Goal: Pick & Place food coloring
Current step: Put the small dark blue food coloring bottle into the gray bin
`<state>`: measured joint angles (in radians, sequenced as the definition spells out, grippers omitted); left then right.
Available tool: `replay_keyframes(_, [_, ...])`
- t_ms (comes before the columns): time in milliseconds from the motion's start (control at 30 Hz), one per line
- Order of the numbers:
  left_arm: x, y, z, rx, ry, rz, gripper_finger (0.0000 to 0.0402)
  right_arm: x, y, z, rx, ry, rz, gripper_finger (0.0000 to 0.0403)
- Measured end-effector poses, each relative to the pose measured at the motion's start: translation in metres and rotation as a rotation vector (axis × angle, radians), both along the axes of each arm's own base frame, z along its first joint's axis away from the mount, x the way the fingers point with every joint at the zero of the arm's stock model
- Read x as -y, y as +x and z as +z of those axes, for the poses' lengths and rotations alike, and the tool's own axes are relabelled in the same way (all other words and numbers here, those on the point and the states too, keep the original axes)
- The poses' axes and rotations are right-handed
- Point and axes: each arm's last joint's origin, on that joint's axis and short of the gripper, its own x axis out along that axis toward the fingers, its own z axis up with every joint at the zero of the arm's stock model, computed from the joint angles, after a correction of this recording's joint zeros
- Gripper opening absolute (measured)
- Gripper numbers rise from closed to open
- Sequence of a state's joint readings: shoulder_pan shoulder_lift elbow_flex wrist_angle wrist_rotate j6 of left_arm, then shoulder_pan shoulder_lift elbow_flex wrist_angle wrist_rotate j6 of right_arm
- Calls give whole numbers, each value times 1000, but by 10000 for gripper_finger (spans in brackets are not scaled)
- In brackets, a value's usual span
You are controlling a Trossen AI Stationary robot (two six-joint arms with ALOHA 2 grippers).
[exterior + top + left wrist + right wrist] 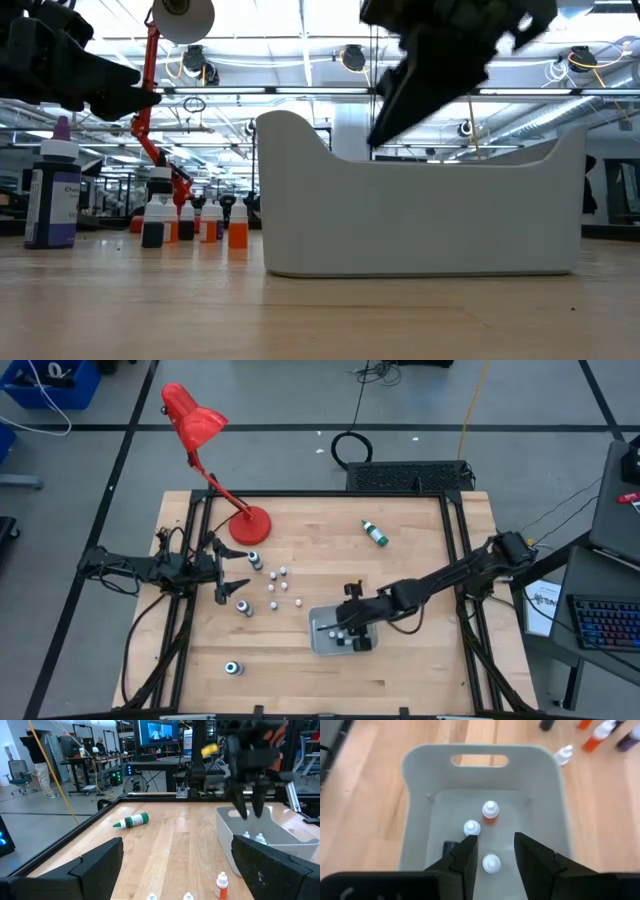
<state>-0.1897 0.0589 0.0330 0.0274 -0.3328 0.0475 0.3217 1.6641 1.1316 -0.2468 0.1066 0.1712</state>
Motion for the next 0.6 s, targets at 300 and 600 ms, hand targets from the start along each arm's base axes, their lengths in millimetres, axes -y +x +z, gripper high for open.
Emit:
replay_keyframes(300, [0,0,0,-2,0,0,365,25,-70,51,173,-90,-124,116])
replay_keyframes(600, [0,0,0,-1,0,0,365,69,-168,-11,609,-196,-274,116])
